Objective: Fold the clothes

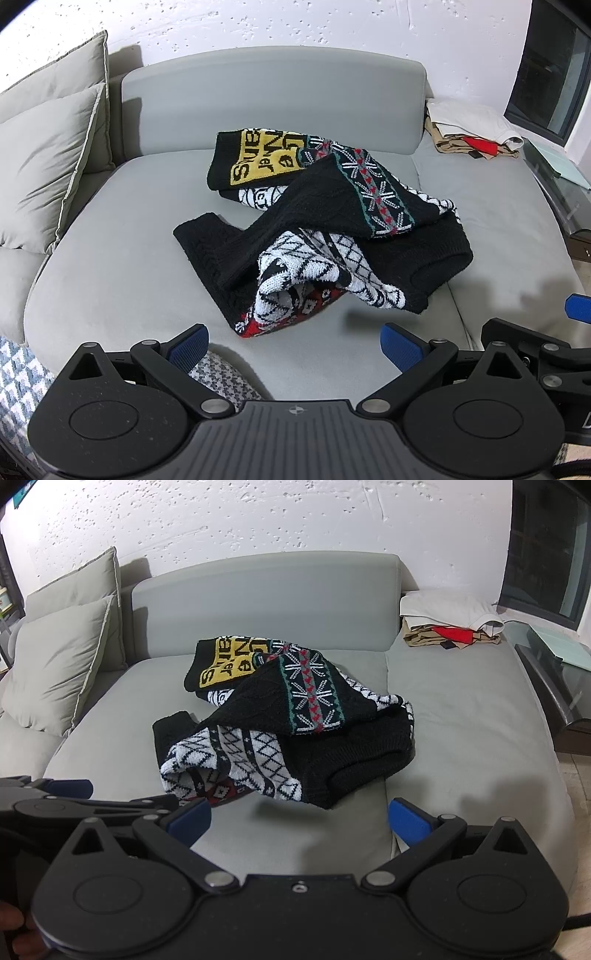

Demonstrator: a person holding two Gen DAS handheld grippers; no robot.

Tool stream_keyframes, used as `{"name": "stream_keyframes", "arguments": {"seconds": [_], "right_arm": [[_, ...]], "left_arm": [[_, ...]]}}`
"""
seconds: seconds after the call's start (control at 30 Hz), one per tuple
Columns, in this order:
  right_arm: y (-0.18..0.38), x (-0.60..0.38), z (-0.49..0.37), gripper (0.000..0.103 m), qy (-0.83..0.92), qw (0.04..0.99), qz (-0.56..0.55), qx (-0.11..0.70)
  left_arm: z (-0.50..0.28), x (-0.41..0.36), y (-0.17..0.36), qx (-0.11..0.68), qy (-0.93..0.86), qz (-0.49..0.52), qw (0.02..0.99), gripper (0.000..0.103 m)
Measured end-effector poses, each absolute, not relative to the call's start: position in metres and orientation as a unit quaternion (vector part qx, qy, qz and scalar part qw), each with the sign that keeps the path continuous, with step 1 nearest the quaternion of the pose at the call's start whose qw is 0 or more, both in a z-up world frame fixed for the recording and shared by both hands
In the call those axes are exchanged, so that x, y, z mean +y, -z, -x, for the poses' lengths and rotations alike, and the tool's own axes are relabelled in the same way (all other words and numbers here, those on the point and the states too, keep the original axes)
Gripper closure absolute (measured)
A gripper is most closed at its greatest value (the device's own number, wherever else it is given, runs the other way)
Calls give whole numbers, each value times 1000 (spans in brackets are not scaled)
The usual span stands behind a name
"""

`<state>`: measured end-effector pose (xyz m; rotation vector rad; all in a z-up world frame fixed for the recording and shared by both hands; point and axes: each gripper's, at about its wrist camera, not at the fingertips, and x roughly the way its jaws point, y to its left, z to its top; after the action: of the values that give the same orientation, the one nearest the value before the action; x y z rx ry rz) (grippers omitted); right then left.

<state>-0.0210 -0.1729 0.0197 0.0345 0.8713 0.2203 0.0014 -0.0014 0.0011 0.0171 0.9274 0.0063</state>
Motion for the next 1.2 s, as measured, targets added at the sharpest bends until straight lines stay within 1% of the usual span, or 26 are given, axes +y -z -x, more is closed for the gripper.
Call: {"name": "stream_keyframes", "arguments": {"seconds": [0.4, 0.5, 0.57, 0.63, 0.77, 0.8, 0.83, 0.9, 0.93, 1.0, 1.1, 1.17, 1.2], "right_arm": [[-7, -185, 10, 0, -97, 897, -37, 431], [-2, -190, 5, 0, -93, 895, -45, 435], [1, -194, 2, 0, -90, 894, -50, 437], [6, -198, -2, 0, -90, 893, -55, 438], [17, -210, -11, 0, -87, 891, -78, 440], [20, -214, -14, 0, -87, 890, -87, 440], [24, -219, -17, 0, -88, 888, -97, 440], [29, -225, -21, 0, -88, 886, -112, 441], [31, -229, -23, 0, -87, 885, -119, 441], [35, -234, -26, 0, -85, 884, -128, 442], [38, -239, -27, 0, -83, 883, -132, 443], [40, -242, -27, 0, -78, 882, -134, 445], [41, -244, -27, 0, -76, 882, -135, 445]], "left_arm": [[-14, 10, 21, 478, -8, 20, 878, 2], [-16, 15, 27, 487, -4, 47, 872, 3], [-18, 23, 31, 493, -4, 75, 867, 5], [-21, 30, 35, 498, -9, 100, 862, 13], [-24, 46, 41, 493, -30, 138, 858, 24], [-25, 50, 42, 489, -36, 149, 859, 30], [-26, 55, 43, 480, -36, 167, 860, 39], [-28, 64, 47, 457, -29, 211, 864, 44], [-29, 69, 49, 445, -26, 232, 864, 51], [-32, 77, 53, 421, -17, 275, 864, 55], [-39, 84, 59, 394, 8, 330, 858, 56], [-43, 85, 64, 392, 30, 368, 843, 55], [-45, 85, 67, 392, 39, 387, 834, 53]]}}
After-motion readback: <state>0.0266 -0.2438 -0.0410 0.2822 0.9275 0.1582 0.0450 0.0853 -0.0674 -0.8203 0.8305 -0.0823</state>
